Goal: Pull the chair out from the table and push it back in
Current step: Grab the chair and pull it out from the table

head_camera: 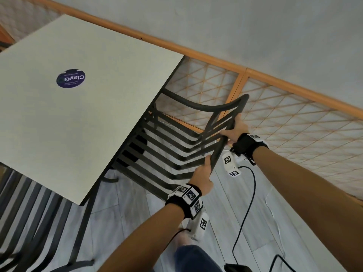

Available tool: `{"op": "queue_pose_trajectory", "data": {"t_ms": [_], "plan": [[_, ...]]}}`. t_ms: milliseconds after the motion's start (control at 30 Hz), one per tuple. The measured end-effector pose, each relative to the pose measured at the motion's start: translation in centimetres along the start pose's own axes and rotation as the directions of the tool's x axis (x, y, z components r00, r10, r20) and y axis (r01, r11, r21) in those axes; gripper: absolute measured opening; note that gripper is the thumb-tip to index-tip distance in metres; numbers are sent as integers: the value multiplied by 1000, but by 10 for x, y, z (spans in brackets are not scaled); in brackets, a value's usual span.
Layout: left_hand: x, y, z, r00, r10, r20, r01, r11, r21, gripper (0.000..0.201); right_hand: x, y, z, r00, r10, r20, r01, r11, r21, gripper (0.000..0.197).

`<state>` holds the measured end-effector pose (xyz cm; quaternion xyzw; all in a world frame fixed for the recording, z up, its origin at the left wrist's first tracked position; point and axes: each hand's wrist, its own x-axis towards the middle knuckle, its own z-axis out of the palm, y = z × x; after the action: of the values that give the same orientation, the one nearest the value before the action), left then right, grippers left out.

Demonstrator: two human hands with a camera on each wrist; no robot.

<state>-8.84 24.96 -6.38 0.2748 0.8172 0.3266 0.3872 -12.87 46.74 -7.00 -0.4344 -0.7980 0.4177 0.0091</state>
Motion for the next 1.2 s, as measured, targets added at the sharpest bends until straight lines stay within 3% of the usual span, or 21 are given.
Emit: {"op": "queue_pose_trajectory", "data": {"t_ms": [100,200,367,500,733,800,900,1000,1100,1200], "plan": [[7,-6,-17,1000,-14,-21,13,1000,-15,83,12,-17,12,998,-37,46,37,999,9,107],[12,-14,-37,999,-19,-45,17,999,-29,84,21,-40,25,994,-79,75,81,997,-16,94],[18,-31,-66,997,-4,-81,1,999,-42,87,29,-71,46,989,-137,58,141,989,-55,112],[16,-32,-67,995,0,-99,-4,999,-40,86,24,-80,44,991,-95,91,104,989,-102,114],[-1,-35,-61,988,15,-153,-6,998,59,79,-5,-85,34,993,-70,99,64,996,61,99],[-18,-41,-62,991,20,-130,-11,998,67,77,-16,-86,37,992,-115,44,117,992,-48,81],[-50,-54,-59,995,22,-93,-16,998,60,76,-34,-89,44,966,-257,37,250,885,-393,41],[-78,-76,-51,995,44,-87,-40,998,42,73,-60,-94,55,943,-319,91,313,765,-563,40],[-115,-109,-44,991,43,-125,-39,999,33,64,-96,-109,74,870,-463,168,461,644,-611,30],[-170,-156,-42,989,-14,-148,20,999,42,60,-146,-130,105,733,-642,226,651,566,-506,17]]}}
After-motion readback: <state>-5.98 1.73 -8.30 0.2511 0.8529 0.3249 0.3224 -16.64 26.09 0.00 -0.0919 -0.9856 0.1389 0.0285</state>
